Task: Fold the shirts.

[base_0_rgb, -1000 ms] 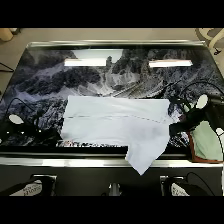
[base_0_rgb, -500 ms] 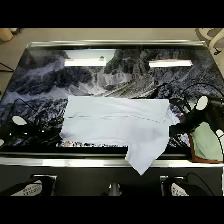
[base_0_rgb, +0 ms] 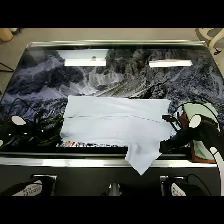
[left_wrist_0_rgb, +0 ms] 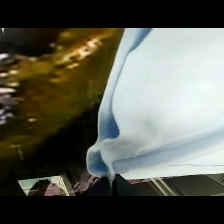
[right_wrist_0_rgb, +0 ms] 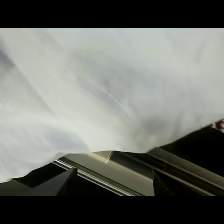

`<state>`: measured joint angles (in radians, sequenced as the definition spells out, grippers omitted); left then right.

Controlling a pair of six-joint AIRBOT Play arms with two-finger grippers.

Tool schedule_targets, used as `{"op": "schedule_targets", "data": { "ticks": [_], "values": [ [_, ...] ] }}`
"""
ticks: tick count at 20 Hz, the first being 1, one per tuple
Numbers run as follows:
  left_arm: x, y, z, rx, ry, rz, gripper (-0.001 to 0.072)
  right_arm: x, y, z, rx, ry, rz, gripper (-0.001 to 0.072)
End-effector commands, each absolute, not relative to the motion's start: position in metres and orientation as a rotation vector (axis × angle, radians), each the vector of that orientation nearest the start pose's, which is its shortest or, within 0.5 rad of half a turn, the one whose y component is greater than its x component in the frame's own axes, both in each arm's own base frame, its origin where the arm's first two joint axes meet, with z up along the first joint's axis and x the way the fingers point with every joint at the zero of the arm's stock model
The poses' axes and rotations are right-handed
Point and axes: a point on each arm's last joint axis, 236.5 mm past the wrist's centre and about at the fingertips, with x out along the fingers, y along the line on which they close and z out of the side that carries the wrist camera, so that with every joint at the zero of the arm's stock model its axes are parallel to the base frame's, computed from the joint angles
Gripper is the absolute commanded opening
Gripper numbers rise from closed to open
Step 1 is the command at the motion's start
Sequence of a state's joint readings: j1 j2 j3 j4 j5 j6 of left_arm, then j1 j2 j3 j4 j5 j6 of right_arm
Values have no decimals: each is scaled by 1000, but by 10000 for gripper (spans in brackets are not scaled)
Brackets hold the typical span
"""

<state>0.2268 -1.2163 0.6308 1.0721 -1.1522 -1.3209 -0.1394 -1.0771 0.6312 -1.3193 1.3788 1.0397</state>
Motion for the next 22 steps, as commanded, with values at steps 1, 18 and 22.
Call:
{"op": "schedule_targets", "data": {
  "ticks": [1,18,22],
  "values": [
    [243,-50,-101,-533,1586,-200,21,172,42,-93,69,1702,470,486],
    [266,-45,-74,-450,1491,-260,20,208,62,-69,101,1496,516,16],
    [315,-39,-14,-412,1334,-256,17,293,34,4,-65,1252,438,15]
  ]
}}
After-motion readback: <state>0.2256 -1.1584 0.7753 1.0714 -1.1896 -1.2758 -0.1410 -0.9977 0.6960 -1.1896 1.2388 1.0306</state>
